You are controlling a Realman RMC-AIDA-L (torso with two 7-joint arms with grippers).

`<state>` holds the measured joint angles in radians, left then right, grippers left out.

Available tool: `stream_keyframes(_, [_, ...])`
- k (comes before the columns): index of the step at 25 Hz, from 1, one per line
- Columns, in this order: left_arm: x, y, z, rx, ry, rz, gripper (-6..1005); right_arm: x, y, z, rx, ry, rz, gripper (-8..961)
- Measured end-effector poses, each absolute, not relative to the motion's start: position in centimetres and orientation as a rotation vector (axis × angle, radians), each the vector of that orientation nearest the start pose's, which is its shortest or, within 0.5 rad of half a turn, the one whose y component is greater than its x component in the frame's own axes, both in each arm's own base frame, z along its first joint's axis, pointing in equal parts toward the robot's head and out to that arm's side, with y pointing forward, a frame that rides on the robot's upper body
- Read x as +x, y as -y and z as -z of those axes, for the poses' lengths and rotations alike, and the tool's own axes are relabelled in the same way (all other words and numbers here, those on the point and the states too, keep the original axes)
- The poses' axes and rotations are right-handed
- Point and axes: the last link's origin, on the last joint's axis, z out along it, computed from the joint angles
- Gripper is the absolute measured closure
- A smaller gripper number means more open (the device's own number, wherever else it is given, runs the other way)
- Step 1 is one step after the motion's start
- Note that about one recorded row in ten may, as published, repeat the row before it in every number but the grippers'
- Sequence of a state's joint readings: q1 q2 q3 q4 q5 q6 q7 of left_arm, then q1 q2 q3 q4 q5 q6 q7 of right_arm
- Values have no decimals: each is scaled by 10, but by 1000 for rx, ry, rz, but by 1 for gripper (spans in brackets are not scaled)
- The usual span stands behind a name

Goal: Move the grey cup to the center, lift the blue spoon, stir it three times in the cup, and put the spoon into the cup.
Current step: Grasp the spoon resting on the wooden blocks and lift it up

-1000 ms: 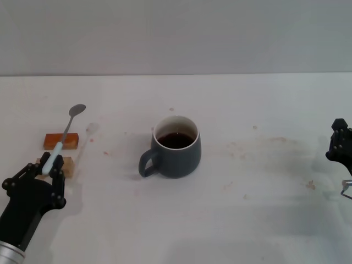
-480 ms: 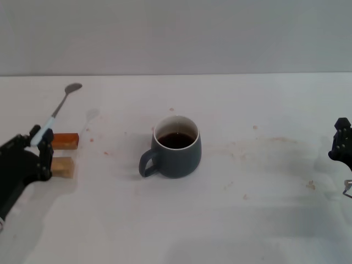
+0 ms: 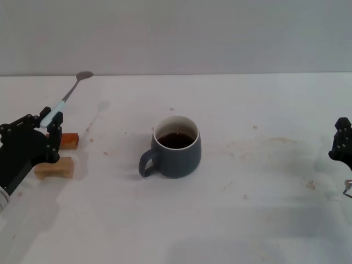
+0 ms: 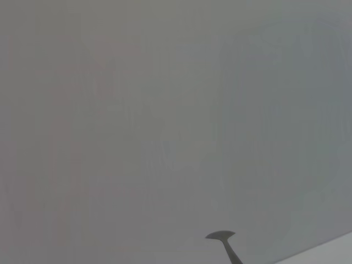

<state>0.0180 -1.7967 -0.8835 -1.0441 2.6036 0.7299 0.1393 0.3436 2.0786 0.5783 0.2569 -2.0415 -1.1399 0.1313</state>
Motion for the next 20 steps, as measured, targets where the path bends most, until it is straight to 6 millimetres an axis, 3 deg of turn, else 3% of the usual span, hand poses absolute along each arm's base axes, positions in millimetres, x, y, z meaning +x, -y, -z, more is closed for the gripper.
stream_keyframes(20, [-287, -281, -15, -1894, 383, 511, 820, 338, -297, 41, -1610, -683, -693, 955])
